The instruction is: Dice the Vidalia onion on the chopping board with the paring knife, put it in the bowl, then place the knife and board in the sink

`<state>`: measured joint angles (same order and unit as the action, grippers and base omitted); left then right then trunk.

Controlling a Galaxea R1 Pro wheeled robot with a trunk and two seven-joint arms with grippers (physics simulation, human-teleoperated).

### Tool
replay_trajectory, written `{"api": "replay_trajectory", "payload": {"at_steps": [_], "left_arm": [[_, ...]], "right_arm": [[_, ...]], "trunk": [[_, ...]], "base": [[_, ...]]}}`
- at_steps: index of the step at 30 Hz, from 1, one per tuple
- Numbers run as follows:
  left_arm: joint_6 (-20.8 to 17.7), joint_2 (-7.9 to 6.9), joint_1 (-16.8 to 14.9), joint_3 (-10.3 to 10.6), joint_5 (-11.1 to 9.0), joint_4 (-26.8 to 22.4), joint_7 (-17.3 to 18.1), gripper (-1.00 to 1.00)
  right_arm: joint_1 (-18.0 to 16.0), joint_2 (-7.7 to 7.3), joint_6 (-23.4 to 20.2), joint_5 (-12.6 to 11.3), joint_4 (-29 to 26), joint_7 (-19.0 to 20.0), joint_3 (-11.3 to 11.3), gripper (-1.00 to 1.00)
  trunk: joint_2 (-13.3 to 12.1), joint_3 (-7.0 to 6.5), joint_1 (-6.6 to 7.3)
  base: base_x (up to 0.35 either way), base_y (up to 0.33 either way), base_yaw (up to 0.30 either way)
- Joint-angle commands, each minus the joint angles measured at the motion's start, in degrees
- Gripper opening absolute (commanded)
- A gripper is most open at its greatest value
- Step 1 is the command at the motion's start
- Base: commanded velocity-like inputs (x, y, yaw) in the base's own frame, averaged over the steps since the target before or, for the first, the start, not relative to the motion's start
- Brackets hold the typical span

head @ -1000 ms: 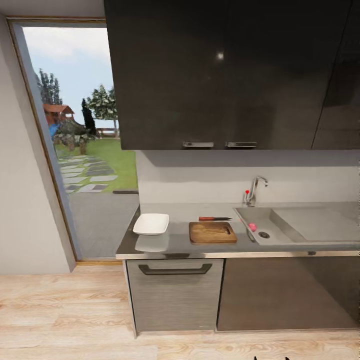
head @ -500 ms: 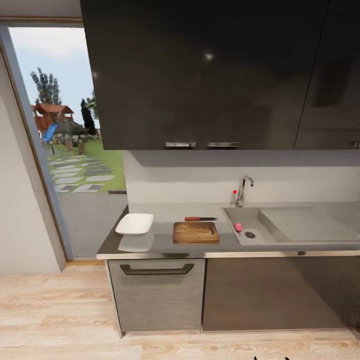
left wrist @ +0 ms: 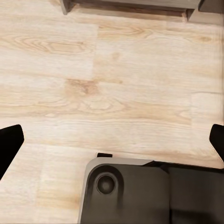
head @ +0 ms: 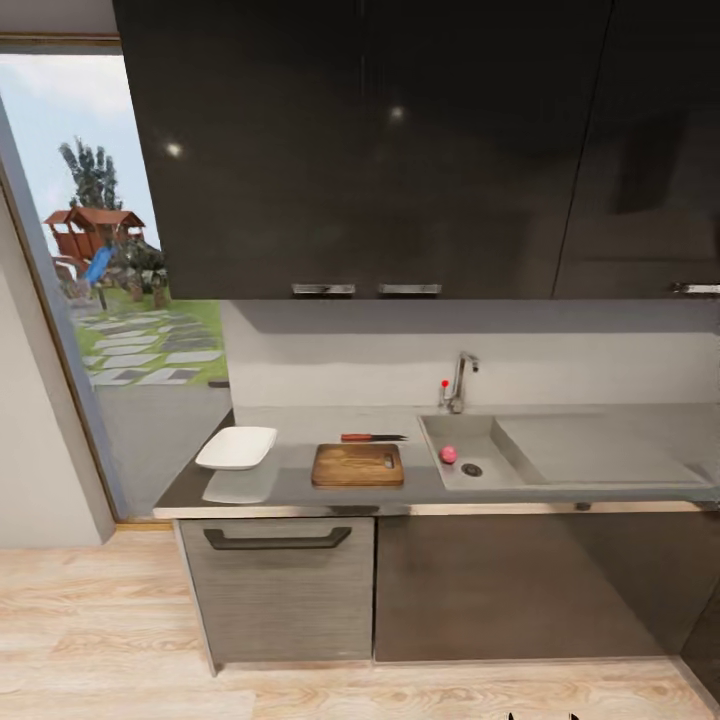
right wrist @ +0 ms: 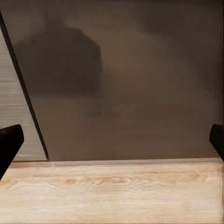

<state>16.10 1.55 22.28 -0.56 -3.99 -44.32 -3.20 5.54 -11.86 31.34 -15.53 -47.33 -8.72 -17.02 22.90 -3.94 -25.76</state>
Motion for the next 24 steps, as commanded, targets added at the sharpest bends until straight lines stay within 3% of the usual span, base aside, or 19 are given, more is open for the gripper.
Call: {"api": "replay_trajectory", "payload": {"at_steps": [1,24], "left_arm": [[0.1,0.03,0.0,-0.1,-0.4,-0.1,0.0,1.00],[0.1,0.03,0.0,-0.1,-0.4,-0.1,0.0,1.00]], "right_arm": [[0.0,-0.09,0.1,-0.2,0.0,-0.5,-0.4,1.00],[0.0,-0.09,0.0,-0.2,0.0,-0.5,-0.4,1.00]], "trunk": [[0.0,0.01,-0.02],[0.0,1.20,-0.02]], "base": [[0.000,-0.306,0.000],[0.000,-0.306,0.000]]}}
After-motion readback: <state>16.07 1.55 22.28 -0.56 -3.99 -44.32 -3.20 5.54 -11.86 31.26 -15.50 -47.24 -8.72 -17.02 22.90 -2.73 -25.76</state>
